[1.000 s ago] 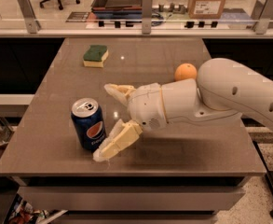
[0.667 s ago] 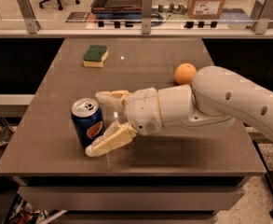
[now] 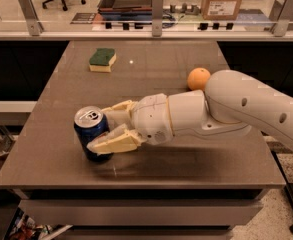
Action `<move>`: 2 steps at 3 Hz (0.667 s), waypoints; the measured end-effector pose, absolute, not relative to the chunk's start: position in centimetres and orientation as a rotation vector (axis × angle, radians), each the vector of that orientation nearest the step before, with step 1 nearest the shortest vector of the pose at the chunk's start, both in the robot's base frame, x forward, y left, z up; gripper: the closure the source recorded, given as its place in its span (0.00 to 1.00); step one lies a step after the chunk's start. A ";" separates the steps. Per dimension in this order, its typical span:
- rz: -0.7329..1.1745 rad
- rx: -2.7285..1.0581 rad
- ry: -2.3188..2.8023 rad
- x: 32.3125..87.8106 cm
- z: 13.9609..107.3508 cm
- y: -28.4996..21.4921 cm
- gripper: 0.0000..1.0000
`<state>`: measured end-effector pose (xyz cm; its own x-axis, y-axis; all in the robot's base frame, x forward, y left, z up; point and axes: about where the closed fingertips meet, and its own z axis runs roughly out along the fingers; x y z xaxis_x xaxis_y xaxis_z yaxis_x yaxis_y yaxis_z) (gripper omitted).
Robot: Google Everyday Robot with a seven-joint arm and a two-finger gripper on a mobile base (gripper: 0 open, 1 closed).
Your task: Move pepsi can near sponge
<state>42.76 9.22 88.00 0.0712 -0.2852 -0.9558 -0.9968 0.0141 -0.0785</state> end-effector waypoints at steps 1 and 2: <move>0.982 -1.438 1.367 42.6 88.1 9.4 0.87; 0.981 -1.443 1.364 42.5 88.2 9.6 1.00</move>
Offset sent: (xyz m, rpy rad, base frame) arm -0.0012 0.0016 0.0010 -0.0014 -0.0025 0.0031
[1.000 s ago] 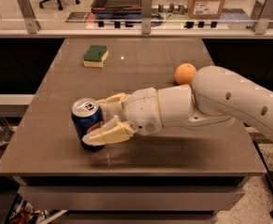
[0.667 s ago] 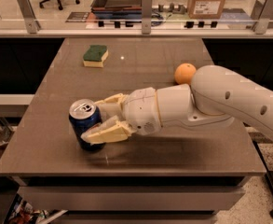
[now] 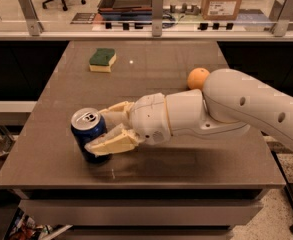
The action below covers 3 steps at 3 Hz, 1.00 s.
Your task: Move pepsi can near sponge
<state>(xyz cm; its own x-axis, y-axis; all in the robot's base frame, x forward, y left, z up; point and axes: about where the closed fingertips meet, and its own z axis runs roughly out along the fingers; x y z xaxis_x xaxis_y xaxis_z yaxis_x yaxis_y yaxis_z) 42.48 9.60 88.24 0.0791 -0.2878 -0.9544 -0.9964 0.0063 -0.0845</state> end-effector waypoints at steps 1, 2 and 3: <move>0.981 -1.443 1.364 42.5 88.2 9.6 1.00; 0.978 -1.416 1.399 43.6 88.6 9.9 1.00; 0.945 -1.338 1.443 46.3 89.9 10.1 1.00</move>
Offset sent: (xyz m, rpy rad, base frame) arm 0.0337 0.0030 0.0070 -0.0066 0.0629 -0.0864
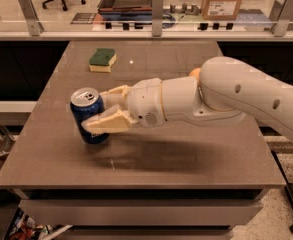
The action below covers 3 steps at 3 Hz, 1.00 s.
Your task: Move pepsi can near sponge
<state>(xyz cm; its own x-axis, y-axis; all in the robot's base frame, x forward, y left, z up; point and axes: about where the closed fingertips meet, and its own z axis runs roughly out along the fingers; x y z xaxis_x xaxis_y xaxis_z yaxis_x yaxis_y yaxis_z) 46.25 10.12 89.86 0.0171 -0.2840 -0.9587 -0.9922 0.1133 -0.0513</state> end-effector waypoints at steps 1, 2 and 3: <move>0.880 -1.263 1.466 49.8 91.9 10.2 1.00; 0.776 -1.203 1.471 53.8 94.4 10.1 1.00; 0.651 -1.153 1.498 58.2 96.5 9.7 1.00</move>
Offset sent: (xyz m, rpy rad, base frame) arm 0.1291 -0.0087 0.0722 0.0089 -0.1374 -0.3005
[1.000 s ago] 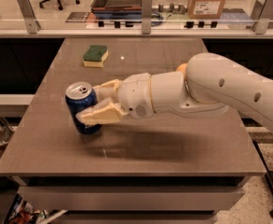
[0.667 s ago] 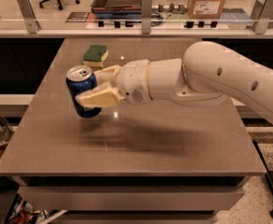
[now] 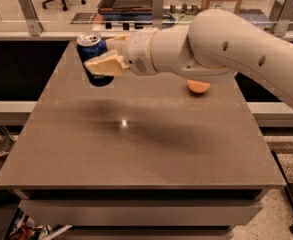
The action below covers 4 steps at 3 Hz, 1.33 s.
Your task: Move pepsi can near sponge
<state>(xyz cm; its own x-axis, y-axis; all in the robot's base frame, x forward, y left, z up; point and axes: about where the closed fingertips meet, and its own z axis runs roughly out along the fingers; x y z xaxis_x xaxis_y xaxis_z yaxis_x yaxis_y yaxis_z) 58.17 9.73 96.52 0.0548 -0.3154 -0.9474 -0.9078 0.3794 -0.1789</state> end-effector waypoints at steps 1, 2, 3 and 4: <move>0.585 -1.096 1.550 62.7 97.2 9.2 1.00; 0.585 -1.097 1.548 62.6 97.2 9.2 1.00; 0.606 -1.058 1.573 62.6 95.9 9.7 1.00; 0.614 -0.991 1.594 63.7 94.4 9.2 1.00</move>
Offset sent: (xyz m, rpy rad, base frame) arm 0.0370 -0.0049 0.0056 -0.0129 -0.0022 -0.0684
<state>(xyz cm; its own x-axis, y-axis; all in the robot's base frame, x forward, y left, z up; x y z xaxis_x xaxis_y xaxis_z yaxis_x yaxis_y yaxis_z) 63.71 9.17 94.42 -0.0421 -0.2786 -0.9595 -0.8501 0.5146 -0.1121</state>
